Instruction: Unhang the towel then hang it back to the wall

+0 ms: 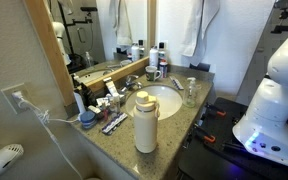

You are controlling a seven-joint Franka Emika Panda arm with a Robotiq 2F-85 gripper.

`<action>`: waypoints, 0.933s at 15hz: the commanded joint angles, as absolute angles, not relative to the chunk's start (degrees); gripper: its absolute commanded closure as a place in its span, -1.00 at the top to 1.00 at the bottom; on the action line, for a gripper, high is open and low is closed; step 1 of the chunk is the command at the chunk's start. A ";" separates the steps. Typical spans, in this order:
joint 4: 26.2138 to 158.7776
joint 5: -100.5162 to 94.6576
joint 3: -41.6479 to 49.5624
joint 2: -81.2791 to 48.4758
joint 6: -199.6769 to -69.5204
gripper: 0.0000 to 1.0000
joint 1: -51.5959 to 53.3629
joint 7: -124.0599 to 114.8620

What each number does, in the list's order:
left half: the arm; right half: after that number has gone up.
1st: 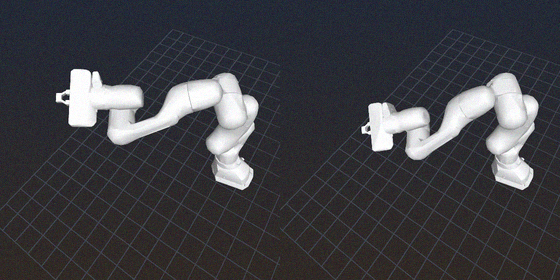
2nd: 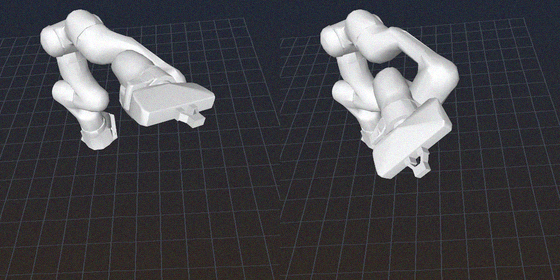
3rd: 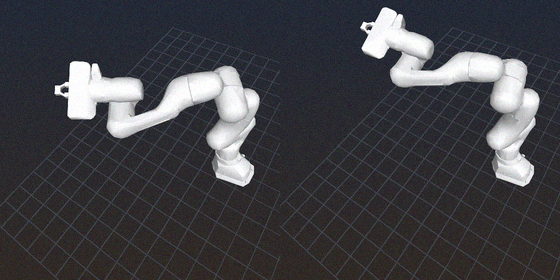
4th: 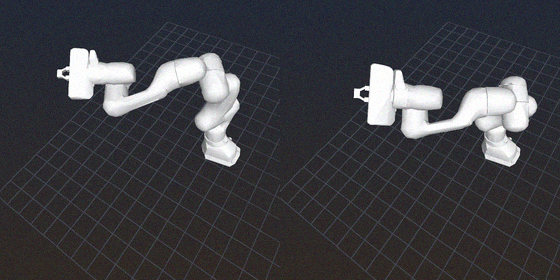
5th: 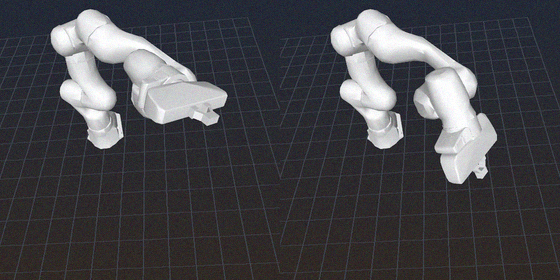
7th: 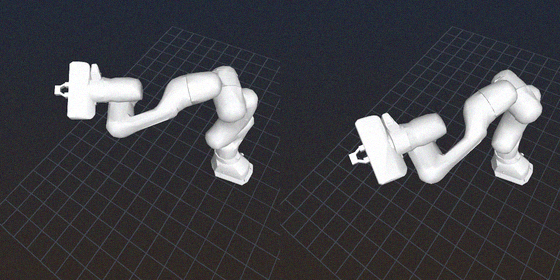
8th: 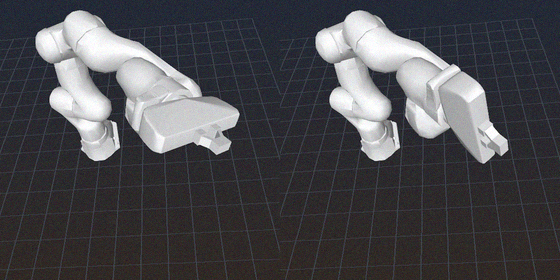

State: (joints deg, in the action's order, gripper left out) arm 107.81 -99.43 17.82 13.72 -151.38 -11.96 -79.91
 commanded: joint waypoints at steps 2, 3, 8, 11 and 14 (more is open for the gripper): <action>110.59 -97.68 17.64 16.70 -153.56 1.00 -11.37 -76.82; 111.37 -96.97 17.61 17.57 -154.24 1.00 -11.12 -76.17; 117.28 -86.73 15.44 23.36 -151.09 1.00 -10.06 -65.92; 121.33 -78.94 13.02 27.69 -148.78 1.00 -9.35 -58.16; 125.02 -68.78 11.15 31.58 -147.48 1.00 -7.30 -47.76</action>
State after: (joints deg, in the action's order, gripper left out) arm 120.16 -76.50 12.72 26.39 -150.00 -9.36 -56.62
